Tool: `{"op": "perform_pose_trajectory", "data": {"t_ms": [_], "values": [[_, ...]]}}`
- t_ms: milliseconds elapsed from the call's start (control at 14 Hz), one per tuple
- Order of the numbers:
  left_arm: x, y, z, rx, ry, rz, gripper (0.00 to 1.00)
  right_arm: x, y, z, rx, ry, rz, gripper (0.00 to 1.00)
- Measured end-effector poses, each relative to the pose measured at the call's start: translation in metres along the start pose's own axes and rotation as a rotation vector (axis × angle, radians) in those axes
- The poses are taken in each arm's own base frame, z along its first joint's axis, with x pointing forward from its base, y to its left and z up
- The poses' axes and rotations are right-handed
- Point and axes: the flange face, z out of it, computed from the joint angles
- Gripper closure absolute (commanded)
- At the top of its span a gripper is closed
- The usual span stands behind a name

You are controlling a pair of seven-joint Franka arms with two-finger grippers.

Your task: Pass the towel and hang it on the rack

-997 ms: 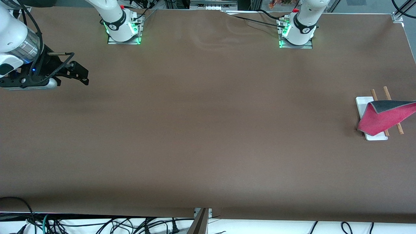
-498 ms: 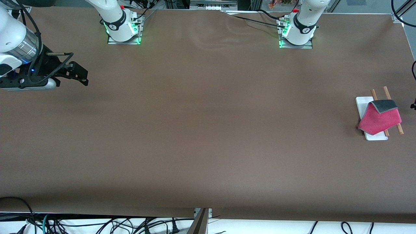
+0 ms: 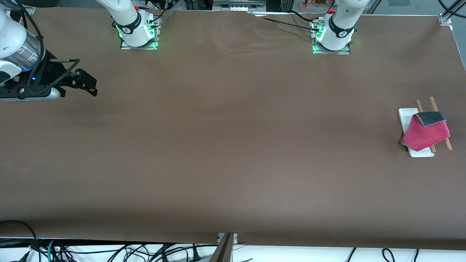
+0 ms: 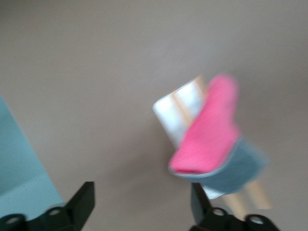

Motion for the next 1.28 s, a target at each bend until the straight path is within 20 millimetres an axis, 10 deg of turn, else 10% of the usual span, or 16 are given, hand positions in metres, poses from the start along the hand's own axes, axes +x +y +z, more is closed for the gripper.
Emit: {"op": "perform_pose_trajectory", "data": {"t_ms": [285,854,1281], "values": [[0.092,0.115,-0.072,-0.043,-0.024,-0.119,0.00,-0.001,0.003,-0.004,0.000,-0.002,0.005,0.00],[0.183,0.264,-0.117,-0.031,-0.040,-0.166,0.00,-0.002,0.001,0.003,-0.002,-0.043,0.003,0.00],[0.183,0.291,-0.143,-0.036,-0.029,-0.262,0.00,0.012,-0.002,0.033,-0.008,-0.084,0.001,0.00]]}}
